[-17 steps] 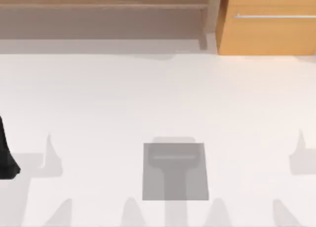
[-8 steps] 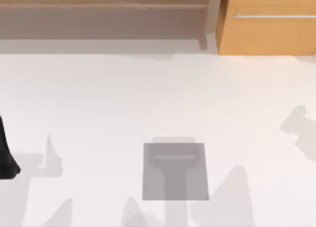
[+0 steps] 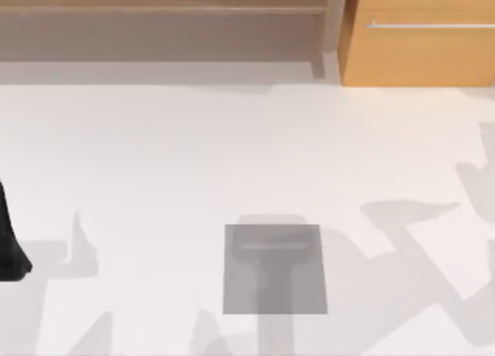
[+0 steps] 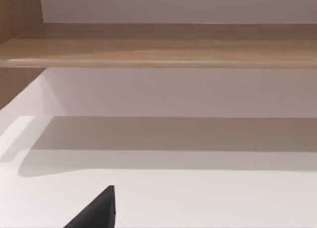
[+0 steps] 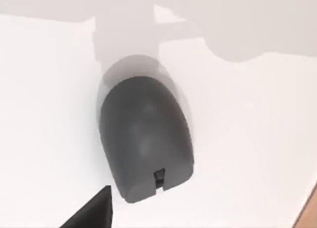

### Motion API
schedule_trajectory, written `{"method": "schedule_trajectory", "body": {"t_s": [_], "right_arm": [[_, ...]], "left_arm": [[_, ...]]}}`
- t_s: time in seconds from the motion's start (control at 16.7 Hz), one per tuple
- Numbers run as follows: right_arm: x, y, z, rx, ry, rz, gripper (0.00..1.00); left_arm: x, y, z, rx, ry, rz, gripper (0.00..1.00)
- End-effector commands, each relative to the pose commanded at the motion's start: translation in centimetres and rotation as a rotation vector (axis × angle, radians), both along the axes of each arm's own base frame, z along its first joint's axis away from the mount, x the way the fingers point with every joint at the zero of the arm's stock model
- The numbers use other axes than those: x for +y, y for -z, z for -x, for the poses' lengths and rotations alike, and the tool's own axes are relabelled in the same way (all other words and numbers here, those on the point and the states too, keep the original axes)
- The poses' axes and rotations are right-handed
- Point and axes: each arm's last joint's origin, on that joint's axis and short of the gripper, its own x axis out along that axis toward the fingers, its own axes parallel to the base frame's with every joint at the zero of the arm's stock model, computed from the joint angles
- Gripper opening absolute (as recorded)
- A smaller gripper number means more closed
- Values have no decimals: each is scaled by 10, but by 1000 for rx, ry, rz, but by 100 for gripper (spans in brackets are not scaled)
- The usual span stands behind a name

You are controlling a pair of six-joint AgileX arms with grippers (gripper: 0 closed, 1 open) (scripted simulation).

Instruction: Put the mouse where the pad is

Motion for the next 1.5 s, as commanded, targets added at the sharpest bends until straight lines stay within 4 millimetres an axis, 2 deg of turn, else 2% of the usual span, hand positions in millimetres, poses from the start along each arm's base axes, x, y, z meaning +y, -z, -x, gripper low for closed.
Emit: {"method": "schedule_trajectory", "body": {"t_s": [0.3,0.66,0.78,1.14,1.32,1.5], "right_arm": [[-41,26,-44,302,-174,-14,100],[-83,36,-69,394,-229,-89,100],[-88,35,-70,394,-239,-96,100],[-87,35,-70,393,-242,-93,100],[-88,58,-72,398,-239,-98,100],[-90,97,-75,382,-239,-90,100]], "left_arm": [[0,0,0,0,0,0,100],[0,0,0,0,0,0,100],[0,0,0,0,0,0,100],[0,0,0,0,0,0,100],[0,0,0,0,0,0,100],[0,0,0,0,0,0,100]]}}
